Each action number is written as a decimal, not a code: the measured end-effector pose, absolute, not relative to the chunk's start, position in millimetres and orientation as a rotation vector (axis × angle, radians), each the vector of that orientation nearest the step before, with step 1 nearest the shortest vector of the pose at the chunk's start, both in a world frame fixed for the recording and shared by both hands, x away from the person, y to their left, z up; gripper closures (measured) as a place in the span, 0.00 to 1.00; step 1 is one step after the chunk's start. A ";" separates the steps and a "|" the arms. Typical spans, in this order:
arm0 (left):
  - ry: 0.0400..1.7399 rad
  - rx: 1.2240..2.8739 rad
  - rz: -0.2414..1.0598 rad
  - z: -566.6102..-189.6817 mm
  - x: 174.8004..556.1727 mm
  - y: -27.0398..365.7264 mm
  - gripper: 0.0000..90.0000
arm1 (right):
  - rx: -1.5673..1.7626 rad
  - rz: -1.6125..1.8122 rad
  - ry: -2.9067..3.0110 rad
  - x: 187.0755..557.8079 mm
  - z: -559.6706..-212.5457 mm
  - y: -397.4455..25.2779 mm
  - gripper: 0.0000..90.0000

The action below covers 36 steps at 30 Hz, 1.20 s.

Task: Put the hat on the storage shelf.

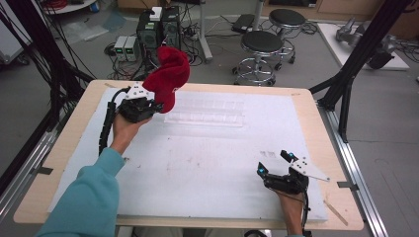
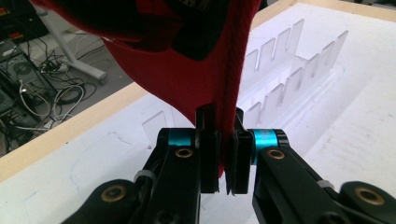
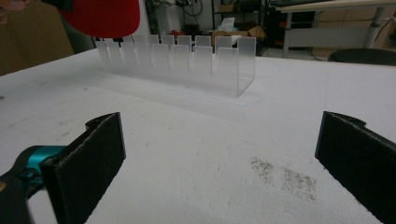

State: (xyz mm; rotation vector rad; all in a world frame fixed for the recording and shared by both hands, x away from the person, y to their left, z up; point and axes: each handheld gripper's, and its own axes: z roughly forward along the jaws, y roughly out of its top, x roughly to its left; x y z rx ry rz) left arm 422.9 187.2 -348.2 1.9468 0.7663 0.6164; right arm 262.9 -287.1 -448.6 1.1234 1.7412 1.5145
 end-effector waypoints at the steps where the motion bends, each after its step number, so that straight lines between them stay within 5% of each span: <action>1: 0.770 1.945 0.620 -348.4 423.1 187.0 0.95 | 1.122 1.525 1.734 263.2 -448.8 -286.8 0.01; 36: 0.892 1.917 0.575 -378.4 430.6 180.6 0.95 | 1.028 1.509 1.619 257.7 -452.1 -281.0 0.01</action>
